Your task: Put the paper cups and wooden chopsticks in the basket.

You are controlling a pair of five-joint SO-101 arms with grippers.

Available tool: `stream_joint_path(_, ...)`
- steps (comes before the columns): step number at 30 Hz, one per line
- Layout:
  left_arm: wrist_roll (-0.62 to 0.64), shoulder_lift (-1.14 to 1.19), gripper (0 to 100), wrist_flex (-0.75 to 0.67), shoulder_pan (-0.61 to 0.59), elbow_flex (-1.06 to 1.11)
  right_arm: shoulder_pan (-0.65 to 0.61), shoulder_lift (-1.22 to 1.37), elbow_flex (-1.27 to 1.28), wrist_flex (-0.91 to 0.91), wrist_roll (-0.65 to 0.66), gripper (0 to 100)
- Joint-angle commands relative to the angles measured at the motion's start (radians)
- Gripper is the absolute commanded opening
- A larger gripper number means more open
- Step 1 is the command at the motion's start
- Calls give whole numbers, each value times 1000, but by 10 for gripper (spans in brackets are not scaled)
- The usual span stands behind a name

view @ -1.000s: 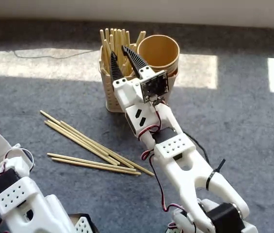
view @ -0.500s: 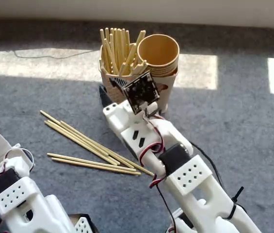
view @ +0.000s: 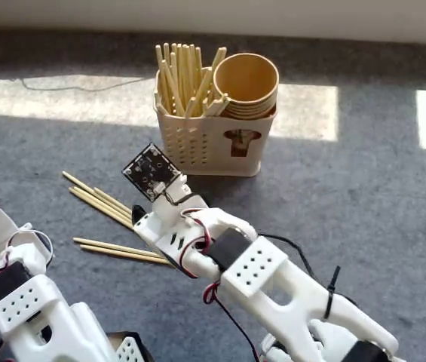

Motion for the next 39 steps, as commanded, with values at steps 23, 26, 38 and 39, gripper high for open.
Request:
stream_joint_path(23, -5, -22, 5, -20, 18, -5, -8, 621, -305, -39, -2, 92)
stream_joint_path(26, -5, -22, 5, -20, 18, -5, -7, 634, -311, -39, -2, 7)
stream_joint_path(38, -5, -22, 5, -20, 18, -5, 35, 615, -318, 97, -2, 5)
stream_joint_path(39, -5, -22, 5, -20, 18, -5, 42, 596, -314, 97, -2, 5)
